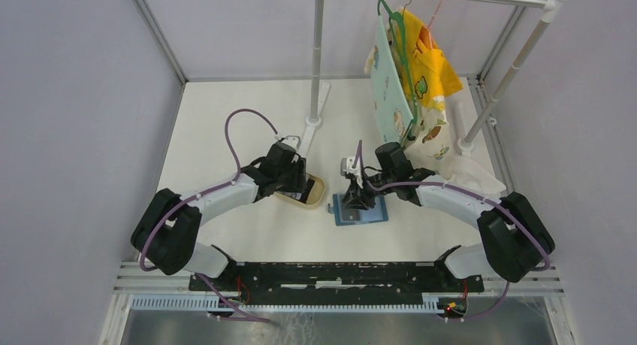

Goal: Put the credit cards into the card holder
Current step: Pick up the credit card from the storage box.

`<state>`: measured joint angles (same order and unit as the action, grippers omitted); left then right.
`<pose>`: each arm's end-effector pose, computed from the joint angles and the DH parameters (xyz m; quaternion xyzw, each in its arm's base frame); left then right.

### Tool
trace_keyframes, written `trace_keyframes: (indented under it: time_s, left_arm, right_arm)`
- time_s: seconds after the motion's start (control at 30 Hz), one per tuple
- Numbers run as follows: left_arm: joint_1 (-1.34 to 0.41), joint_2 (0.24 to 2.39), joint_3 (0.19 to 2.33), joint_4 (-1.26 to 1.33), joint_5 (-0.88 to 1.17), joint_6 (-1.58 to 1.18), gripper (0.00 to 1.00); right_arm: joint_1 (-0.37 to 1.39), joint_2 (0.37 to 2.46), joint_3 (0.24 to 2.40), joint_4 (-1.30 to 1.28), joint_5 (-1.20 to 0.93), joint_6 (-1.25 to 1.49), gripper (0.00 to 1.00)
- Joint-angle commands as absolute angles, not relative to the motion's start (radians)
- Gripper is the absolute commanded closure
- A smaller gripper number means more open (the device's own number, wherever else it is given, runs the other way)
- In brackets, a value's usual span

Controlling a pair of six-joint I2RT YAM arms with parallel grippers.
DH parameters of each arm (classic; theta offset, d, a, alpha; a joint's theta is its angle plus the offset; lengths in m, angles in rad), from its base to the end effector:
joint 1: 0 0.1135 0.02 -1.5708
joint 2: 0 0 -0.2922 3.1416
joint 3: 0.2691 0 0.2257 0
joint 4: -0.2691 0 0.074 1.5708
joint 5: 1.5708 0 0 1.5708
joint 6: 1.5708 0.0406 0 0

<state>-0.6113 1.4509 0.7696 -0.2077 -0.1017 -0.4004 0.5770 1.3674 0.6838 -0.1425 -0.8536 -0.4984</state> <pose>0.2185 -0.1481 0.2244 0.0822 0.9378 -0.1199 0.3153 0.1809 0.1543 0.2347 -0.5636 0.6511 0.3983 0.3158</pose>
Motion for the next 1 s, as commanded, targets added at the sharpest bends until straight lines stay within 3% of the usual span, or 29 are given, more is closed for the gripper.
trace_keyframes:
  time_s: [0.0,0.43,0.73,0.97]
  left_arm:
    - [-0.580,1.381,0.725,-0.080,-0.030,-0.446,0.68]
    - [-0.526,1.317,0.654,-0.004,0.099,-0.472,0.72]
    - [-0.473,1.300,0.615,0.060,0.167,-0.557,0.75]
    - [-0.453,1.295,0.589,0.084,0.183,-0.601,0.75]
  right_arm:
    - [0.609,1.424,0.781,0.123,-0.885,-0.181,0.71]
    - [0.705,1.561,0.827,0.404,-0.731,0.284,0.58]
    - [0.726,1.647,0.799,0.530,-0.688,0.439,0.46]
    - [0.743,1.717,0.834,0.530,-0.646,0.469,0.46]
